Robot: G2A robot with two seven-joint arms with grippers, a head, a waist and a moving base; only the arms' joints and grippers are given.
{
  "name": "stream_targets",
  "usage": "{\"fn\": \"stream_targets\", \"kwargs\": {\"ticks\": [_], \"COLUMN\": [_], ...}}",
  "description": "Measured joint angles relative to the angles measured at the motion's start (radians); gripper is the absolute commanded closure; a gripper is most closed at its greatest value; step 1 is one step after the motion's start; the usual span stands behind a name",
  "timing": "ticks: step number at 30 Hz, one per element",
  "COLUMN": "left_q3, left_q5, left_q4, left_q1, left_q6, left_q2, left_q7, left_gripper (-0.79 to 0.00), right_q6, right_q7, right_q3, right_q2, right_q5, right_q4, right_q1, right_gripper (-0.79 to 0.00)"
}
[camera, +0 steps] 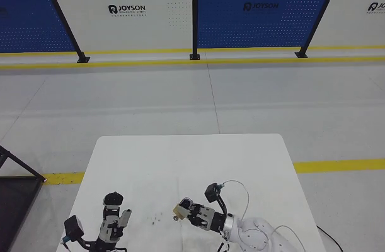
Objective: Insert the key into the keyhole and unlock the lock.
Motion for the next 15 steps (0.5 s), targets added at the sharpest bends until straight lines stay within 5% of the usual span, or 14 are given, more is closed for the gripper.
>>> {"fn": "stream_targets", "kwargs": {"ticks": [15], "left_q3": [-0.048], "left_q5": [-0.019], "left_q4": [-0.011], "left_q1": [0.037], "left_q6": [-0.022], "left_q2": [0.001], "left_q7": [0.002], "left_gripper": [-0.785], "right_q6": [0.288], "right_q7": [0.079], "right_q3": [-0.249], "right_q2": [-0.102], "right_q5": [0.004], "right_q4": [0.237], "right_q1": [0.232], "right_gripper": [0.000]}}
